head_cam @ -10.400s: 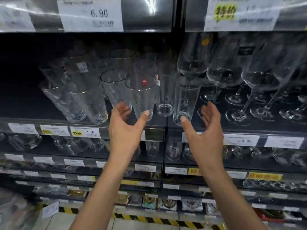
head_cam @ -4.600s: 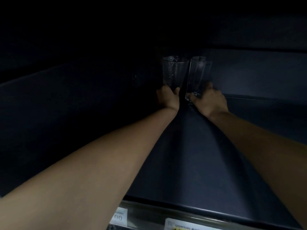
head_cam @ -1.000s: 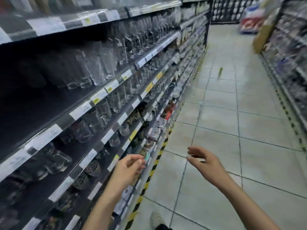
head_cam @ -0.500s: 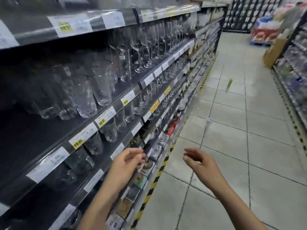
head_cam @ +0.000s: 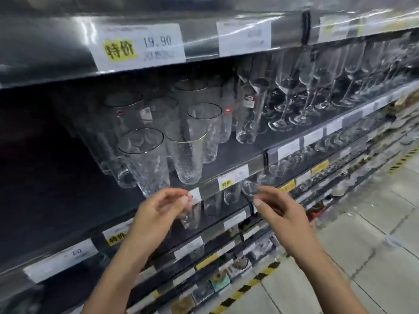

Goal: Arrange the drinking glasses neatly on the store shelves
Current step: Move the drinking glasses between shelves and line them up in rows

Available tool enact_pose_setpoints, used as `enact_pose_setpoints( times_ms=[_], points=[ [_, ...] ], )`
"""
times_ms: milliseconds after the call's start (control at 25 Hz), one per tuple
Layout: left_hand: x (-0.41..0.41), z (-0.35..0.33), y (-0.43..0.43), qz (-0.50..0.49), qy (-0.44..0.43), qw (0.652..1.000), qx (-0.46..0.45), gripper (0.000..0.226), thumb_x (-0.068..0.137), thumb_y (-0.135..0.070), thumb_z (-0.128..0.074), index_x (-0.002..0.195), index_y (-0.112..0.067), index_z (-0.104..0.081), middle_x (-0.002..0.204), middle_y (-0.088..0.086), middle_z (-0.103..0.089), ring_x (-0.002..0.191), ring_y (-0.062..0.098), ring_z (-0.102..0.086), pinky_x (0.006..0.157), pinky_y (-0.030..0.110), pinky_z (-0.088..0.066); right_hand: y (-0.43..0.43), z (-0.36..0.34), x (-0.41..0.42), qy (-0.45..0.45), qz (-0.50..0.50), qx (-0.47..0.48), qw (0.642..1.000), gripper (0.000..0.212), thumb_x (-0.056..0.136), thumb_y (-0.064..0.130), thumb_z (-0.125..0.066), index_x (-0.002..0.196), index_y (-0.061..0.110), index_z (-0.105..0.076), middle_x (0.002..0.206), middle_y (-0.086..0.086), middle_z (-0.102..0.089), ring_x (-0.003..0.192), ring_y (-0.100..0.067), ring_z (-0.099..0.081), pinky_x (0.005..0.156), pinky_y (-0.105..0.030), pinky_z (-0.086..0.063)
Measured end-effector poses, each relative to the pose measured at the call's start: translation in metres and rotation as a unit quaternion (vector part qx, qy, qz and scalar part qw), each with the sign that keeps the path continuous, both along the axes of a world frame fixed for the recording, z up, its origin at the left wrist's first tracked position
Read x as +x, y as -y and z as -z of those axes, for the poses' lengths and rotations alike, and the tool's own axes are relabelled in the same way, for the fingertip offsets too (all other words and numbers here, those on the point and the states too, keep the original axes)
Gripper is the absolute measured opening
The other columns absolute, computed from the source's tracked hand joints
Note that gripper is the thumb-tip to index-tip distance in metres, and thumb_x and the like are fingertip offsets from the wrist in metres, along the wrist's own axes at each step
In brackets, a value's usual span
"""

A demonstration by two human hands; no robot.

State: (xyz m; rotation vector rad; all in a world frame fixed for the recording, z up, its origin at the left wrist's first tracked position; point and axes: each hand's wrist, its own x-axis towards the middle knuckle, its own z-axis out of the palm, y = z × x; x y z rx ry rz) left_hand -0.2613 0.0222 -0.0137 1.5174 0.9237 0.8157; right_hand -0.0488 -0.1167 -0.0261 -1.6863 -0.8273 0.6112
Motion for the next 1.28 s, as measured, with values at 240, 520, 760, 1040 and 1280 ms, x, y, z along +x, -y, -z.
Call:
enact_pose_setpoints(
  times_ms=[240, 520, 760, 1040, 1280],
  points=[
    [0.006, -0.011, 0.015, -0.245, -0.008, 0.969, -0.002, 0.01, 0.089, -0.014, -0.066, 0.095, -0.012, -0.073, 0.091, -0.001, -0.079, 0.09, 0.017, -0.074, 0.083, 0.029, -0.055, -0.087, -0.029, 0.05, 0.039, -0.222, 0.02, 0.974, 0.027, 0.087, 0.031, -0.071, 0.112, 0.036, -0.064, 0.102, 0.018, -0.071, 0.097, 0.004, -0.065, 0.087, -0.02, -0.05],
    [0.026, -0.029, 0.026, -0.495, -0.021, 0.867, 0.049, 0.024, 0.076, -0.028, -0.081, 0.094, -0.021, -0.066, 0.092, -0.004, -0.073, 0.085, 0.0, -0.069, 0.081, 0.022, -0.053, -0.119, -0.034, 0.02, 0.175, -0.304, 0.031, 0.936, 0.067, 0.081, 0.061, -0.067, 0.139, 0.036, -0.046, 0.122, 0.024, -0.052, 0.118, 0.001, -0.049, 0.1, -0.026, -0.043],
    [0.035, -0.019, -0.001, -0.392, -0.029, 0.917, 0.07, 0.089, 0.062, -0.047, -0.091, 0.135, -0.028, -0.042, 0.132, -0.013, -0.057, 0.121, 0.003, -0.058, 0.105, 0.03, -0.048, -0.136, -0.03, -0.005, 0.208, -0.294, 0.007, 0.933, 0.088, 0.079, 0.067, -0.064, 0.147, 0.028, -0.023, 0.137, 0.001, -0.055, 0.124, -0.022, -0.052, 0.1, -0.039, -0.046],
    [0.028, -0.017, -0.01, -0.39, -0.07, 0.915, 0.081, 0.081, 0.069, -0.035, -0.088, 0.138, -0.026, -0.046, 0.127, -0.009, -0.064, 0.114, 0.004, -0.063, 0.101, 0.033, -0.053, -0.141, -0.026, -0.014, 0.215, -0.259, 0.025, 0.941, 0.085, 0.081, 0.061, -0.067, 0.145, 0.022, -0.029, 0.129, -0.004, -0.062, 0.115, -0.026, -0.059, 0.091, -0.033, -0.044],
    [0.03, -0.014, 0.002, -0.393, 0.002, 0.911, 0.123, 0.066, 0.069, -0.021, -0.09, 0.122, -0.034, -0.052, 0.123, -0.01, -0.066, 0.113, 0.008, -0.066, 0.096, 0.034, -0.056, -0.131, -0.022, -0.011, 0.137, -0.265, 0.101, 0.949, 0.076, 0.071, 0.054, -0.08, 0.135, 0.035, -0.042, 0.116, 0.016, -0.067, 0.107, -0.007, -0.064, 0.093, -0.03, -0.052]
  ],
)
